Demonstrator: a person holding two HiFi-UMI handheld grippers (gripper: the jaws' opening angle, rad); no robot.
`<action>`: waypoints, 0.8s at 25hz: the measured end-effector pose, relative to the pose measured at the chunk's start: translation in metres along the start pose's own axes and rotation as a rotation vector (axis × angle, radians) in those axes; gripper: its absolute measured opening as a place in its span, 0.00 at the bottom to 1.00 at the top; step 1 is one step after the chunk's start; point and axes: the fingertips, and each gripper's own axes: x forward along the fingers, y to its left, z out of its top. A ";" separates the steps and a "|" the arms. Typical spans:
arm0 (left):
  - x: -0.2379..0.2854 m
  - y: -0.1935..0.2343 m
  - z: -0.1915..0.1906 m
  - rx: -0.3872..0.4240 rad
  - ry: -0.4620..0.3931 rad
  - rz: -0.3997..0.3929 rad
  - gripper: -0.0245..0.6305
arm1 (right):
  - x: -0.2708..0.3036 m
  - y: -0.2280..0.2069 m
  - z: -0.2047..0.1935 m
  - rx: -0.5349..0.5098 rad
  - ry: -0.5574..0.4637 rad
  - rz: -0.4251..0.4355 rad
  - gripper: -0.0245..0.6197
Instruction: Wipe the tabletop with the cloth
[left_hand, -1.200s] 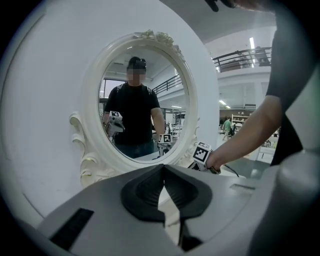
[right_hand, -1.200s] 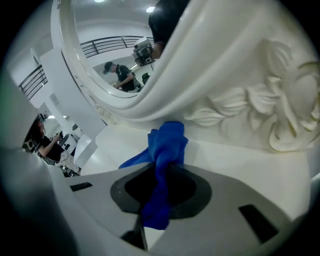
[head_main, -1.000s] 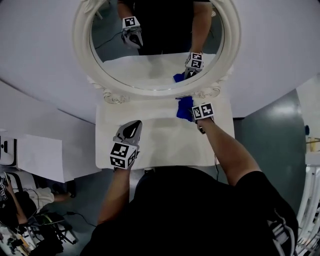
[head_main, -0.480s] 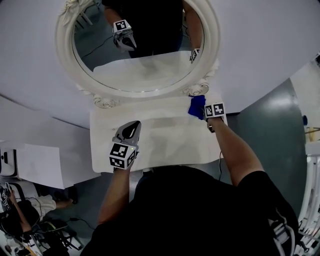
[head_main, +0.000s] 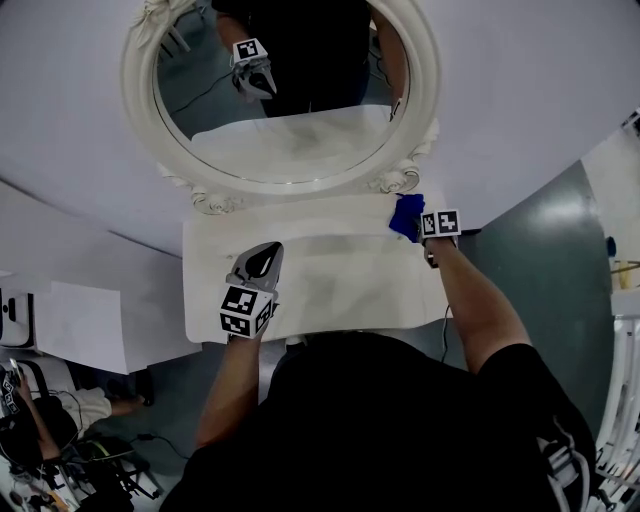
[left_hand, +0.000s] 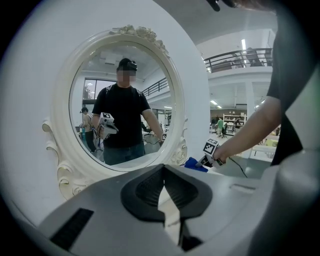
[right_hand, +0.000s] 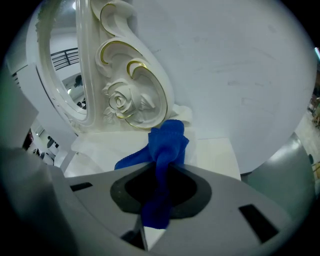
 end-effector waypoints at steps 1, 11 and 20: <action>-0.002 0.000 0.000 0.001 0.000 0.001 0.05 | 0.000 0.000 0.000 -0.005 0.011 -0.007 0.13; -0.021 0.006 0.006 0.025 -0.009 0.002 0.05 | -0.021 0.045 0.012 -0.146 -0.033 -0.027 0.13; -0.027 0.002 0.014 0.068 -0.014 -0.048 0.05 | -0.076 0.139 0.035 -0.249 -0.199 0.090 0.13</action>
